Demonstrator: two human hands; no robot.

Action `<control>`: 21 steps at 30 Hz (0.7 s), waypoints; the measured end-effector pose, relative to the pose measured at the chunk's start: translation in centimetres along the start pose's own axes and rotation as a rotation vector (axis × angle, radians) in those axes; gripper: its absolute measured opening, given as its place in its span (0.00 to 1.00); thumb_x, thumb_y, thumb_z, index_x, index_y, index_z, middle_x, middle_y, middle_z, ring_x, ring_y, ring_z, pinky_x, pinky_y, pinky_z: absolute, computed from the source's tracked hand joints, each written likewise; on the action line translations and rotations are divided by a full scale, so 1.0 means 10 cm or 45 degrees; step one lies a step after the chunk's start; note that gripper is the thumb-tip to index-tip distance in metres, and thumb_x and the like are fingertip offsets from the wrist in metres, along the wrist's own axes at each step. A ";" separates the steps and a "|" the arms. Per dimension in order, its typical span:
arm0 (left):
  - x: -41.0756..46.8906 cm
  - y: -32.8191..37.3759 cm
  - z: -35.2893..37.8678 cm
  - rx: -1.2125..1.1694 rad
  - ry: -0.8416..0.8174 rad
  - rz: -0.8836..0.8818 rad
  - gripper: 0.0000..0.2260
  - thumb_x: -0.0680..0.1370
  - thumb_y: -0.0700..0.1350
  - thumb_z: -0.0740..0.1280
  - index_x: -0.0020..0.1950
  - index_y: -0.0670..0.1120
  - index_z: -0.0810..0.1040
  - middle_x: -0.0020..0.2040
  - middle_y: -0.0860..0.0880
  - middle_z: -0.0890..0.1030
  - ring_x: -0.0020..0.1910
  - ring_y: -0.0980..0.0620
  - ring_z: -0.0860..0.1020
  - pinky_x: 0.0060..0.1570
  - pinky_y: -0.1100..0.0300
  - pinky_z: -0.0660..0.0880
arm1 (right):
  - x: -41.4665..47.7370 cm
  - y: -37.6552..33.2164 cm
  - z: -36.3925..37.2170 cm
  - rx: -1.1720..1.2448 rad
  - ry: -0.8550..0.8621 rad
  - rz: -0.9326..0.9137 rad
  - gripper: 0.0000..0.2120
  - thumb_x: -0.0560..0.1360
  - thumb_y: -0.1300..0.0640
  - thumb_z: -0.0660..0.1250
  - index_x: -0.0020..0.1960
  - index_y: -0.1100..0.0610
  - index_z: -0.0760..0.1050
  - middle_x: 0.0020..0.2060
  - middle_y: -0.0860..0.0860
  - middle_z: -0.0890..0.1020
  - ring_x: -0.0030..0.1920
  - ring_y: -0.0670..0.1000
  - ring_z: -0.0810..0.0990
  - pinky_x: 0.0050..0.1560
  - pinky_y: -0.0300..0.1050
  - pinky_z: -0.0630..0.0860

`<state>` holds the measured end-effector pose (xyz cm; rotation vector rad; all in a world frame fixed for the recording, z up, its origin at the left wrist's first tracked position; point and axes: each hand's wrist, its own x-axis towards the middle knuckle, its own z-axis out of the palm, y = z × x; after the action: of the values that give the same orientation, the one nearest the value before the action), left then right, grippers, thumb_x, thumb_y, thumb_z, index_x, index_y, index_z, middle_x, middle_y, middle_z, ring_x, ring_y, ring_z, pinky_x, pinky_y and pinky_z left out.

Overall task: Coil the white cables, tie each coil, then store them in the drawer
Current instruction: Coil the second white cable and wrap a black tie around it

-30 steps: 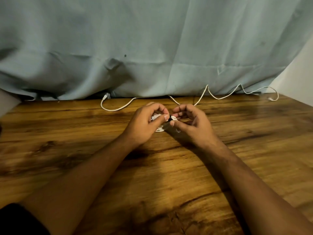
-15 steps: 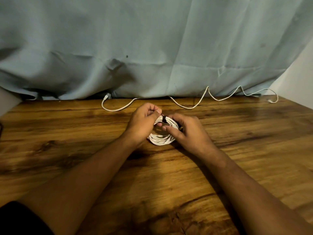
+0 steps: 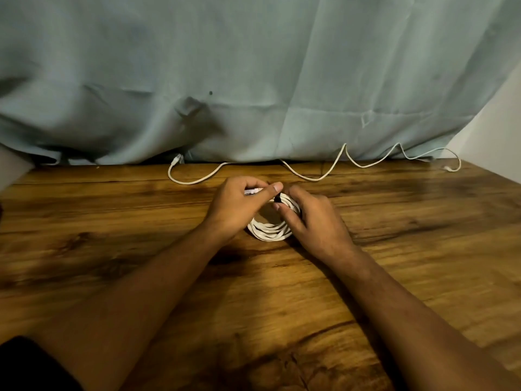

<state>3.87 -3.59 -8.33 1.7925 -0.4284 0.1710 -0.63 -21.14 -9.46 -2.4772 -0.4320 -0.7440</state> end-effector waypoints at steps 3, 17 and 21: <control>0.02 0.06 0.01 0.124 0.017 0.176 0.05 0.78 0.50 0.74 0.44 0.50 0.86 0.43 0.55 0.86 0.46 0.54 0.84 0.54 0.45 0.81 | 0.00 0.01 0.01 -0.018 -0.003 -0.004 0.09 0.82 0.45 0.64 0.57 0.48 0.74 0.42 0.47 0.83 0.41 0.52 0.80 0.41 0.56 0.78; 0.04 -0.04 0.08 0.288 0.152 0.157 0.12 0.82 0.46 0.67 0.39 0.49 0.76 0.33 0.54 0.75 0.35 0.46 0.80 0.38 0.46 0.84 | 0.01 -0.14 0.04 -0.456 -0.091 -0.148 0.14 0.85 0.45 0.58 0.63 0.53 0.70 0.44 0.55 0.85 0.43 0.61 0.84 0.37 0.50 0.70; 0.06 -0.07 0.15 -0.098 0.146 -0.199 0.14 0.82 0.43 0.67 0.37 0.50 0.74 0.35 0.51 0.75 0.31 0.52 0.76 0.31 0.57 0.78 | 0.02 -0.19 0.05 -0.551 -0.108 -0.187 0.13 0.85 0.45 0.57 0.59 0.55 0.70 0.42 0.56 0.85 0.41 0.62 0.84 0.37 0.50 0.71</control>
<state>4.57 -4.99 -9.13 1.7230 -0.2093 0.1447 -1.10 -19.32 -9.00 -2.9130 -0.5349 -0.8688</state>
